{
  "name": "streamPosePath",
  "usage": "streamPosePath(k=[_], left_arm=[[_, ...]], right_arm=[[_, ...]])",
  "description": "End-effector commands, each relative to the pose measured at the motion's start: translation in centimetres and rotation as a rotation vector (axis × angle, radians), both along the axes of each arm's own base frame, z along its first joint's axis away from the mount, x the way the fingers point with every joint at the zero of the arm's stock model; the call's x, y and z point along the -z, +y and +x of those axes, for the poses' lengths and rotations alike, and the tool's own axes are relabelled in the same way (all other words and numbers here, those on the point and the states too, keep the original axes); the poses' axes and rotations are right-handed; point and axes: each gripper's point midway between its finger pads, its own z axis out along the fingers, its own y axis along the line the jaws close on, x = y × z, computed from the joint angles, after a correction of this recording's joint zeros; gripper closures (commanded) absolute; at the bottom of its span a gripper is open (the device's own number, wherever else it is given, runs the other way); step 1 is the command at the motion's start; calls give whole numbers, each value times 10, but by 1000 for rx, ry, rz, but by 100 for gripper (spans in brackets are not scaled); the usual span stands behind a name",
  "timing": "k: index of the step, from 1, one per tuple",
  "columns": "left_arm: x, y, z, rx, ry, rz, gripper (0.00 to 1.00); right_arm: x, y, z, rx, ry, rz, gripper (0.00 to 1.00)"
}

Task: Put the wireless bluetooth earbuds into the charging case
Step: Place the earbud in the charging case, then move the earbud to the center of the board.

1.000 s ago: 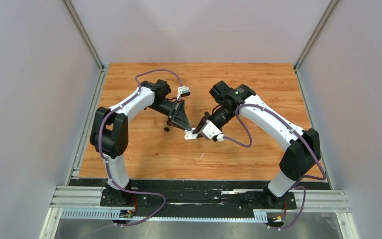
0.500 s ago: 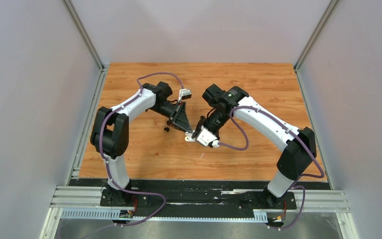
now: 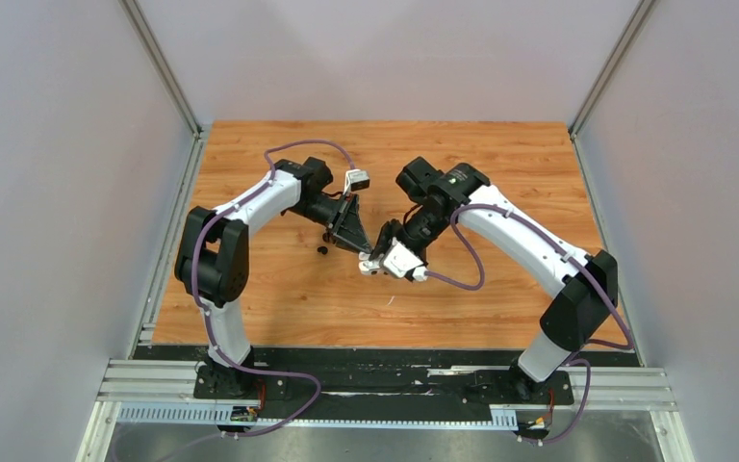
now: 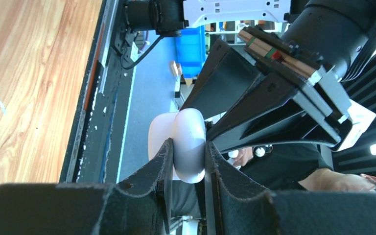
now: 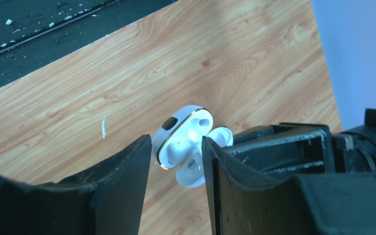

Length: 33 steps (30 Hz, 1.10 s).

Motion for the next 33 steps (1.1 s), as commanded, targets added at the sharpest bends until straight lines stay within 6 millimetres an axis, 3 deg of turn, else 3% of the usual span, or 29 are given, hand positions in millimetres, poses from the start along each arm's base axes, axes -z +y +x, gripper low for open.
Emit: streamPosePath(k=[1, 9, 13, 16, 19, 24, 26, 29, 33], left_arm=[[-18, -4, -2, 16, -37, -28, 100], [-16, 18, 28, -73, -228, 111, 100], [-21, 49, 44, -161, -330, 190, 100], [-21, 79, 53, -234, -391, 281, 100], [-21, 105, 48, -280, -411, 371, 100], [-20, 141, 44, -404, -391, 468, 100], [-21, 154, 41, -464, -415, 515, 100], [-13, 174, 40, -554, -398, 596, 100], [-12, 190, 38, -638, -384, 626, 100]], right_arm=[[-64, 3, 6, 66, -30, 165, 53], [-132, -20, 32, 354, 154, 294, 52], [-141, -28, 59, 543, 392, 345, 52], [-121, -24, 81, 655, 516, 331, 48], [-89, -13, 108, 747, 622, 278, 48], [-35, 14, 175, 1025, 702, 147, 50], [-15, 27, 193, 1102, 707, 129, 53], [23, 51, 205, 1159, 634, 113, 56], [60, 81, 210, 1204, 595, 65, 62]])
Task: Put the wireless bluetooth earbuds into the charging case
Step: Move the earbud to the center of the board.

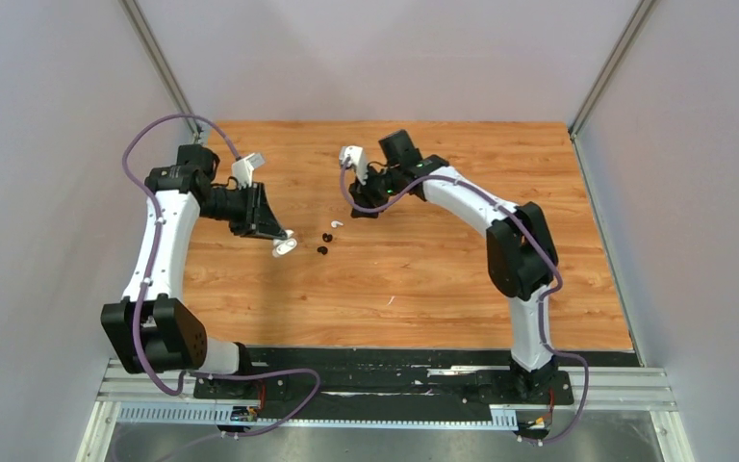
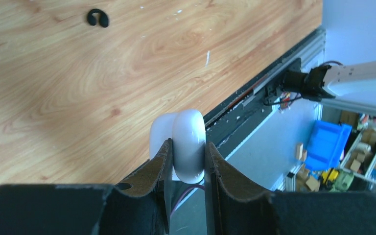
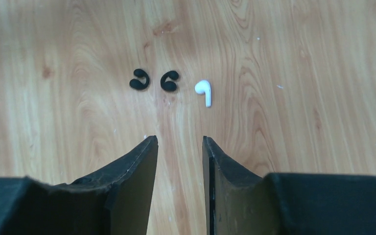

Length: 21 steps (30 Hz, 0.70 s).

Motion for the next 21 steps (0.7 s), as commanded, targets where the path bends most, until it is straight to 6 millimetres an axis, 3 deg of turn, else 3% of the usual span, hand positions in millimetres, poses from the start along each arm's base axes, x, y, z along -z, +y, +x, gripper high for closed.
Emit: streamPosePath(k=[1, 9, 13, 16, 21], left_arm=[[-2, 19, 3, -111, -16, 29, 100], [-4, 23, -1, -141, -26, 21, 100], [-4, 23, -4, -143, -23, 22, 100], [-3, 23, -5, -144, -18, 20, 100], [-2, 23, -7, -146, -12, 17, 100]], right_arm=[[2, 40, 23, 91, -99, -10, 62], [45, 65, 41, 188, -93, -49, 58], [56, 73, 51, 270, -101, -51, 52], [64, 75, 57, 333, -115, -64, 54], [70, 83, 49, 345, -64, -49, 56]])
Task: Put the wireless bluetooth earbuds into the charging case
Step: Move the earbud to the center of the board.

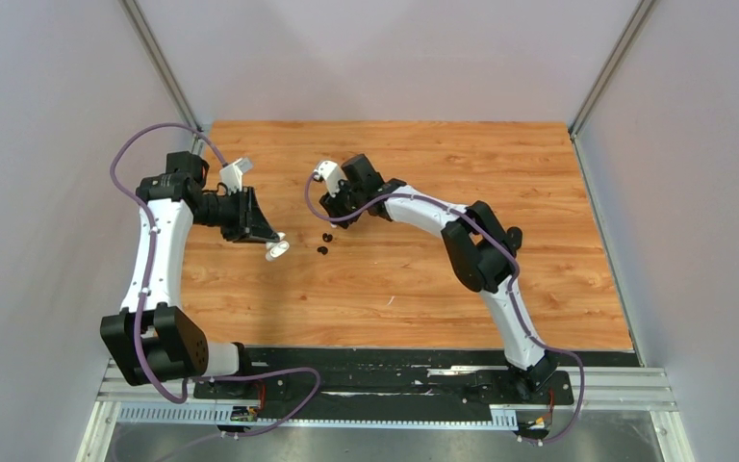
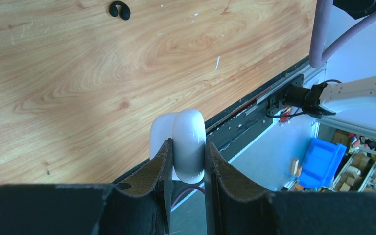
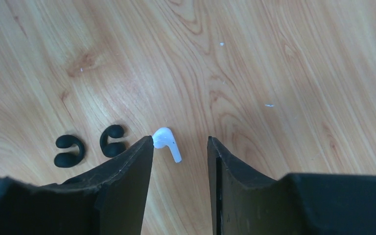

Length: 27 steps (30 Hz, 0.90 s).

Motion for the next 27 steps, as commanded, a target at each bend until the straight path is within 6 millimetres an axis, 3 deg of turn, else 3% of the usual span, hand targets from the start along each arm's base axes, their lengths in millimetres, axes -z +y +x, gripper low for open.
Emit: streamPosePath(k=[1, 9, 14, 18, 27], left_arm=[[-6, 0, -4, -15, -28, -10, 100], [-5, -1, -6, -17, -22, -18, 100], [-5, -1, -6, -17, -19, -25, 100], [-4, -1, -6, -17, -18, -27, 100], [-1, -2, -7, -19, -6, -38, 100]], right_arm=[[-23, 24, 7, 52, -28, 84, 56], [-11, 28, -4, 60, 18, 80, 57], [1, 18, 9, 176, -12, 43, 61], [5, 17, 9, 180, -10, 36, 63], [17, 18, -9, 149, 40, 22, 57]])
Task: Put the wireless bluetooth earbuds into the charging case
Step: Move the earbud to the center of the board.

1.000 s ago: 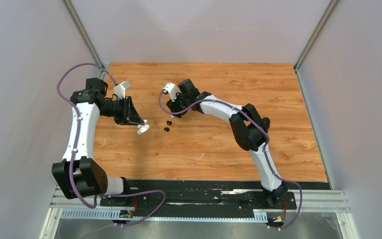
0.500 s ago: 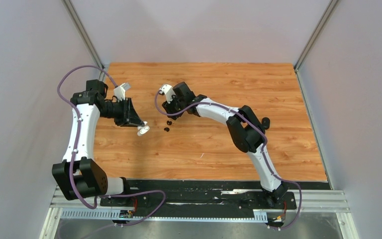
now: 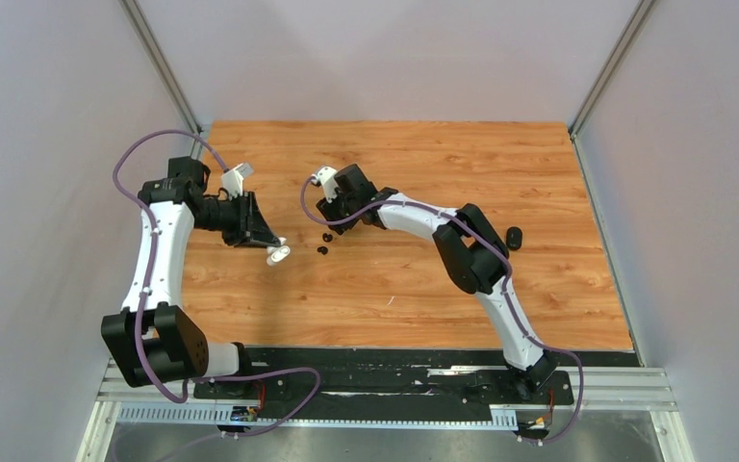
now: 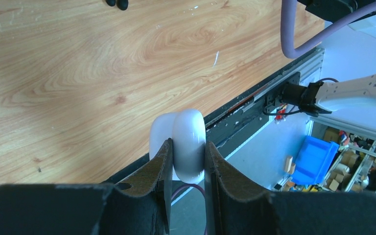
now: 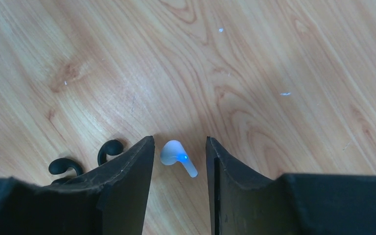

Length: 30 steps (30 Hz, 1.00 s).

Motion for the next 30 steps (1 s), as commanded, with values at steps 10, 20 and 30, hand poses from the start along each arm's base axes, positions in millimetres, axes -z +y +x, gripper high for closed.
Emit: streamPosePath(k=[10, 20, 30], left_arm=[[-8, -2, -1, -16, -35, -33, 100], [-9, -3, 0, -14, -36, -43, 100], [-10, -6, 4, -11, -29, -70, 100]], right_arm=[[10, -7, -22, 26, 45, -19, 62], [24, -25, -43, -31, 126, -38, 81], [-31, -24, -68, -209, 250, 169, 100]])
